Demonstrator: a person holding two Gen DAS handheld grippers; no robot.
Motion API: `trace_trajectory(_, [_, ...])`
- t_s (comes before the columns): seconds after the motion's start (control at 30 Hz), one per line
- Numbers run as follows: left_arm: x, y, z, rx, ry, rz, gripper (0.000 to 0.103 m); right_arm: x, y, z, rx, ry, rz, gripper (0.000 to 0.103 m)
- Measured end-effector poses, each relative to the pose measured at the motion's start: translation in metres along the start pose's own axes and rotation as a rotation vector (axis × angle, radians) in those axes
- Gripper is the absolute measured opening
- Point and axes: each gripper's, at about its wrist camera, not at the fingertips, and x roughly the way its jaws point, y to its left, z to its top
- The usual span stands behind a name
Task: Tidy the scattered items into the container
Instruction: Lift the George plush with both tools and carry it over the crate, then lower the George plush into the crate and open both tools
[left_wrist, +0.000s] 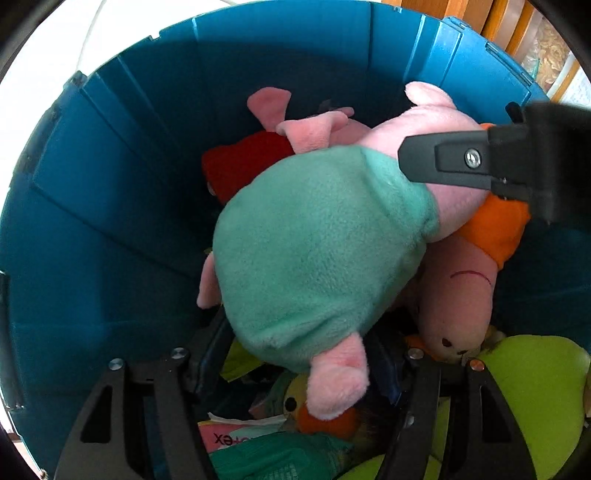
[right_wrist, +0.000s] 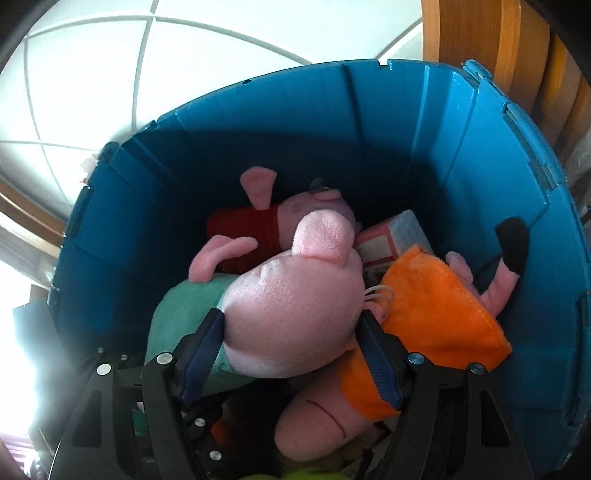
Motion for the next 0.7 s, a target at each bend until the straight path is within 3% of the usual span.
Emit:
trace_trajectory(0.27, [-0.011, -0.007, -0.007, 0.004, -0.008, 0.001, 0.066, -0.022, -0.007, -0.007, 0.012, -0.042, -0.053, 0.079])
trace_trajectory(0.7, [-0.079, 0.006, -0.048, 0.01, -0.111, -0.028, 0.066, -0.097, 0.02, -0.04, -0.046, -0.148, -0.133, 0.081])
